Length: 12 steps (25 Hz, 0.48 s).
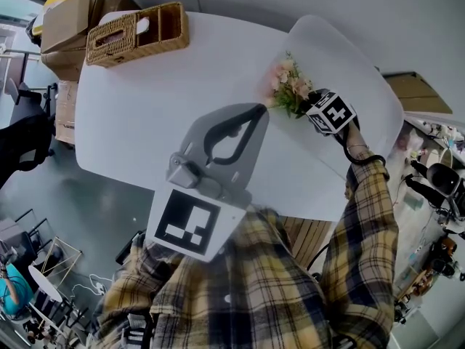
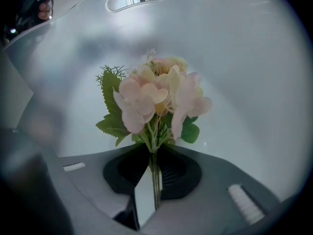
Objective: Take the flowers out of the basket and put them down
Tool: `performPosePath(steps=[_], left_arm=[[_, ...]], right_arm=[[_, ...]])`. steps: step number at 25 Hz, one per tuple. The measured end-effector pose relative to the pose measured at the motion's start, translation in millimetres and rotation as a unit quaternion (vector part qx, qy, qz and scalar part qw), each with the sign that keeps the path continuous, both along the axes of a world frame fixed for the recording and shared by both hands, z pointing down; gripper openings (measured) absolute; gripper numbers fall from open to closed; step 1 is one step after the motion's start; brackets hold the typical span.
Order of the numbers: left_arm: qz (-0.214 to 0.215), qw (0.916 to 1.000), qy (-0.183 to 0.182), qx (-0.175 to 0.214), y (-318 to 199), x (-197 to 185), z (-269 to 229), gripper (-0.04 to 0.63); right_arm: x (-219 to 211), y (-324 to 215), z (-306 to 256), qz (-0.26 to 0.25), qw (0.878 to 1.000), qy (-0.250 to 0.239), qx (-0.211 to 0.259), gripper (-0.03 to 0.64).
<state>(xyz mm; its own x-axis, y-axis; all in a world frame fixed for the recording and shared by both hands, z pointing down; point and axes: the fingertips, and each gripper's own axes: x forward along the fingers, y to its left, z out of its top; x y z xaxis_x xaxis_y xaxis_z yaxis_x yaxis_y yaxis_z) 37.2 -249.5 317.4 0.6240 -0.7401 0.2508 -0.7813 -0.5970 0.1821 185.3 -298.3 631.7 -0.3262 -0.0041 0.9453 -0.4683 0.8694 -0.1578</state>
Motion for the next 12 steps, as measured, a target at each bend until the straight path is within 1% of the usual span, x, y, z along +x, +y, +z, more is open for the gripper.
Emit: performPosePath(steps=[6,12], left_arm=[[0.0,0.9999,0.005,0.011,7,-5,-7,0.0],[0.004,0.9996,0.008,0.027,19,-3,-22,0.0]], right_arm=[[-1,1,-17,0.01,1.0,-0.001,0.014,0.057],[1,5,-49,0.018,0.999,-0.003,0.037,0.057]])
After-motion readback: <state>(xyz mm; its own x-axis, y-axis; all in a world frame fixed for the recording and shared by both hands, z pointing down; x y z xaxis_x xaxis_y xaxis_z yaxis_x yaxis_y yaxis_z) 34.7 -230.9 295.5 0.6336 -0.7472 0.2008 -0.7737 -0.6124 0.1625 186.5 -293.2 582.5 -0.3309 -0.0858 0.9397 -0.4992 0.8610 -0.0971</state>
